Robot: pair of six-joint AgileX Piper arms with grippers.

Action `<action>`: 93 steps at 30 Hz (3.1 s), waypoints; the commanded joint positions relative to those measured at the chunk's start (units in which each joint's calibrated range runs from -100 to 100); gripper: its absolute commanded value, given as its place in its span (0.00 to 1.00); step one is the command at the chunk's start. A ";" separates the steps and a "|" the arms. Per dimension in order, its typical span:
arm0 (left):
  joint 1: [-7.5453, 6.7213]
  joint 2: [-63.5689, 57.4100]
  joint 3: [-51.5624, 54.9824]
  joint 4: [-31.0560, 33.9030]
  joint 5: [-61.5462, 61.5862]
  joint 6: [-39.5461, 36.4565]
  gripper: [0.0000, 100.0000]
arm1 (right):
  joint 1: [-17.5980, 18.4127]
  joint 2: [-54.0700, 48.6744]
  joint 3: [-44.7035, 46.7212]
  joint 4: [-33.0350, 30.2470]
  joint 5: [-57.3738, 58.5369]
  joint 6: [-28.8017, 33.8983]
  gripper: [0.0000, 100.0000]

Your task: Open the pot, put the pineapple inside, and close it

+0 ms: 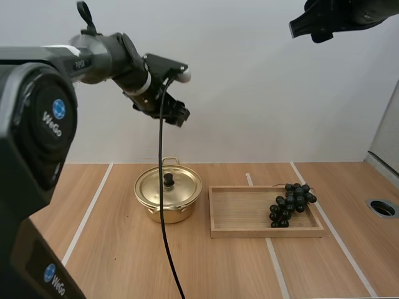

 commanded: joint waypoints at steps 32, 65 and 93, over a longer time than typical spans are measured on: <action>4.32 -74.23 24.61 -7.39 -60.76 -8.24 1.00 | -0.25 -17.97 5.99 -2.81 -10.83 16.99 1.00; 1.32 -100.83 70.98 -3.77 -73.32 -15.73 1.00 | -5.04 -48.46 76.51 -6.52 -48.50 20.94 1.00; 1.24 -100.98 82.37 14.94 -41.99 -35.83 1.00 | -6.99 -48.46 86.37 -0.86 -48.73 20.91 1.00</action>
